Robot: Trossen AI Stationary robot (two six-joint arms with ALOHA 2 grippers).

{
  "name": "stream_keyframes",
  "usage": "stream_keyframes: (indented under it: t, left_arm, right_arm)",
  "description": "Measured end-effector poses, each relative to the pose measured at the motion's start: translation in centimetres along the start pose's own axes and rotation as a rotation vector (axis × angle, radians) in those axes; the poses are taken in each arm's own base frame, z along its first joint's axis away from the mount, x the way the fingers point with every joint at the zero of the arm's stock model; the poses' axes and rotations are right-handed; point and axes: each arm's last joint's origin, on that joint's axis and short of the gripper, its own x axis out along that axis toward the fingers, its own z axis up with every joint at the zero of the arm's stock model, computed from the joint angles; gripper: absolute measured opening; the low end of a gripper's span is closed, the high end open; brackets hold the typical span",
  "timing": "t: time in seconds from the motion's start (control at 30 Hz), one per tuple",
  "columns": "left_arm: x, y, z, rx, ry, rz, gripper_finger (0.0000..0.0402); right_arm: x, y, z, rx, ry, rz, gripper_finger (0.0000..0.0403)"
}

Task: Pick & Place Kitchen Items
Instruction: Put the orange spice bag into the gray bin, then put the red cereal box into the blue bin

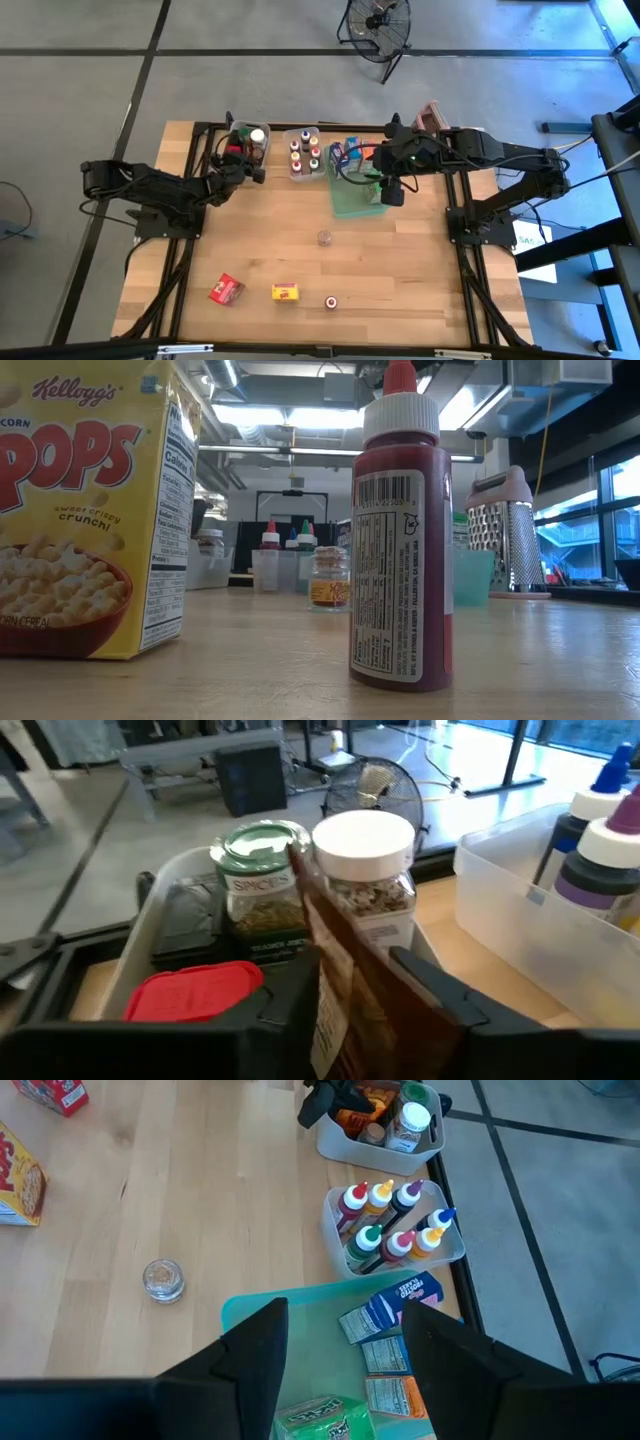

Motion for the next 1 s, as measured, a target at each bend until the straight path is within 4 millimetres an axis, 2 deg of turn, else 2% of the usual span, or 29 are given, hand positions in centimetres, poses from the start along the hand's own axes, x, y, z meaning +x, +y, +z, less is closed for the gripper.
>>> stream_keyframes:
  t: [0.27, 0.57, 0.63, 0.77, 1.0]
  left_arm:
    - [-1.2, -0.4, 0.7, -0.026, -0.072, 0.028, 0.0165]
    - [-4.4, -0.7, 3.3, 0.031, -0.198, -0.14, 0.0167]
    - [-5.6, -1.0, 4.6, 0.004, -0.235, -0.228, 0.0167]
    - [-8.5, -1.3, 8.2, -0.006, -0.283, -0.385, 0.0166]
    - [-12.9, -0.2, 15.6, -0.045, -0.29, -0.582, 0.0166]
  right_arm:
    - [0.0, 0.0, 0.0, -0.003, 0.002, 0.0, 0.0199]
    - [0.0, 0.0, -0.1, -0.004, 0.007, 0.004, 0.0199]
    - [0.0, 0.0, -0.1, 0.001, 0.007, 0.004, 0.0199]
    - [0.0, 0.2, -0.1, 0.029, 0.001, 0.055, 0.0199]
    - [-0.1, 0.8, 0.0, 0.091, -0.014, 0.254, 0.0199]
